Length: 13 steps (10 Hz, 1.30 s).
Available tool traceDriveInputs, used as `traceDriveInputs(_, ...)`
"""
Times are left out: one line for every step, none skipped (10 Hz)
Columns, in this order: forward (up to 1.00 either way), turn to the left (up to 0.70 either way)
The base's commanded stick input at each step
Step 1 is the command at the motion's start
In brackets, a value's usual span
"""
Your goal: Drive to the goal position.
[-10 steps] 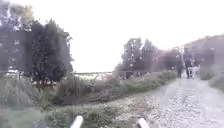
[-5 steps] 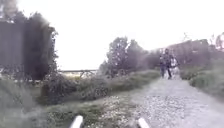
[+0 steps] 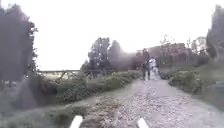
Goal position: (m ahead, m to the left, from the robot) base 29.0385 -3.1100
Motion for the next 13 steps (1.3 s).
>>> traceDriveInputs(0.0, -0.29)
traceDriveInputs(0.0, 0.0)
traceDriveInputs(0.0, 0.0)
traceDriveInputs(0.0, 0.0)
traceDriveInputs(0.0, 0.0)
traceDriveInputs(0.0, 0.0)
traceDriveInputs(0.0, 0.0)
traceDriveInputs(0.0, 0.0)
traceDriveInputs(0.0, 0.0)
traceDriveInputs(0.0, 0.0)
traceDriveInputs(1.0, 0.0)
traceDriveInputs(1.0, 0.0)
traceDriveInputs(0.38, 0.0)
